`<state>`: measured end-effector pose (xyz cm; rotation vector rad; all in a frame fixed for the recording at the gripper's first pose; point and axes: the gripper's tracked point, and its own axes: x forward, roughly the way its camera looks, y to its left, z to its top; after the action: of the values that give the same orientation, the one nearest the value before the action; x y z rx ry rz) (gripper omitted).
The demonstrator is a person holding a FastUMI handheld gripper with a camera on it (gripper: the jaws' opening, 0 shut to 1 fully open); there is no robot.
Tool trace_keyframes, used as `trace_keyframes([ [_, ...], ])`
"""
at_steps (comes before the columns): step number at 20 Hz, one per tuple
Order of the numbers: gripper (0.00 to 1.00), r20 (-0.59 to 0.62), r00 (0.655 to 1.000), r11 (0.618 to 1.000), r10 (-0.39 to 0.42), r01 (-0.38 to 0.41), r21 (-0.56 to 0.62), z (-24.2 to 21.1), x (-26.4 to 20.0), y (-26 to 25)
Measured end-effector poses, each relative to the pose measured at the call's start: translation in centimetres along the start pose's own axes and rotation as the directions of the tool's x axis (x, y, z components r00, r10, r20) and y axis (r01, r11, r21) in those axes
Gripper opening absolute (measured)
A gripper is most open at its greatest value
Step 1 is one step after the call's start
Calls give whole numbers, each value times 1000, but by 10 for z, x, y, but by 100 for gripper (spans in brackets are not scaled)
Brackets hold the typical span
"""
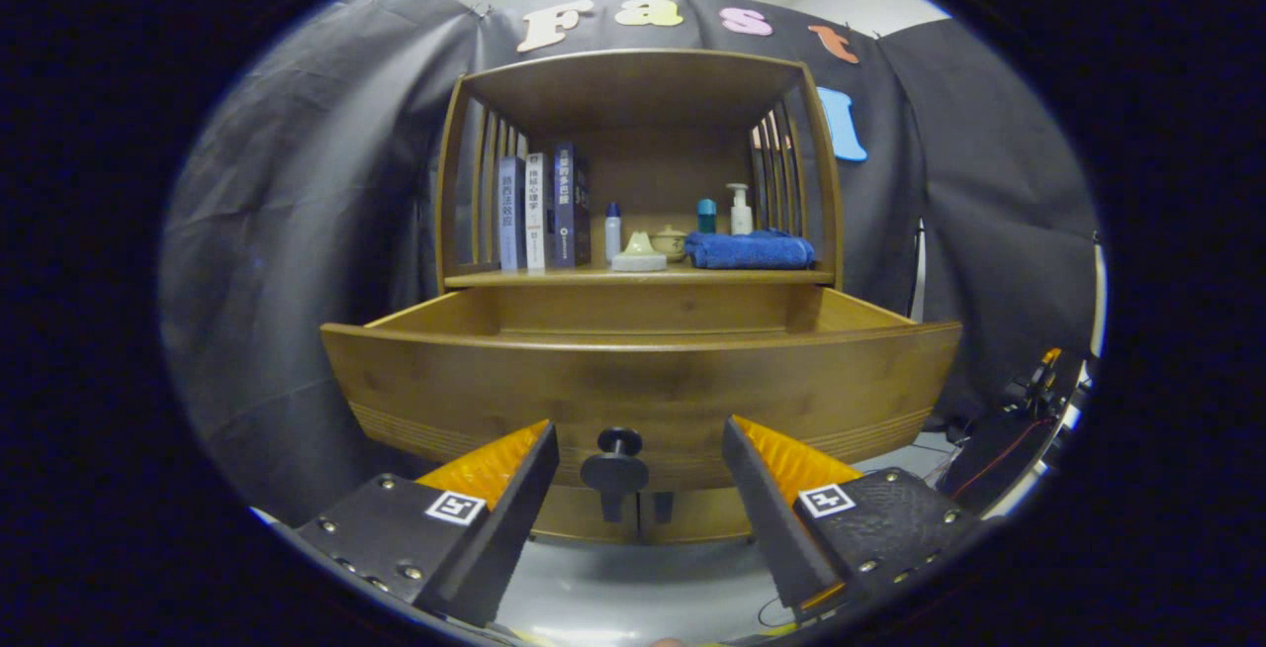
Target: Pull open the drawer, take out the items inside it, and place them on the countertop above the cabinet.
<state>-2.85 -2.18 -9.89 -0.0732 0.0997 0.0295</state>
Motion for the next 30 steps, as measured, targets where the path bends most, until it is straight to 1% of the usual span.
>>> trace_keyframes([
  [4,99,-18,999,999,28,-28,21,-11,13,12],
  [8,99,-46,998,999,50,-51,-14,-24,27,25],
  [9,99,-58,998,999,27,-28,-18,-27,30,22],
  [10,99,-27,1000,1000,11,-11,-3,-21,30,21],
  [11,98,-30,1000,1000,-6,6,-2,-26,38,26],
  [12,96,-14,1000,1000,-24,24,-15,-25,40,26],
  [14,96,-3,998,997,-60,60,-40,-26,42,26],
  [16,97,9,998,997,-59,59,-57,-26,47,29],
  [18,99,21,998,997,-58,59,-49,-24,51,29],
  [21,99,33,998,998,-50,52,-46,-21,61,33],
  [25,99,43,998,998,-48,50,-46,-15,86,34],
  [30,99,55,997,996,-55,58,-61,-2,134,37],
])
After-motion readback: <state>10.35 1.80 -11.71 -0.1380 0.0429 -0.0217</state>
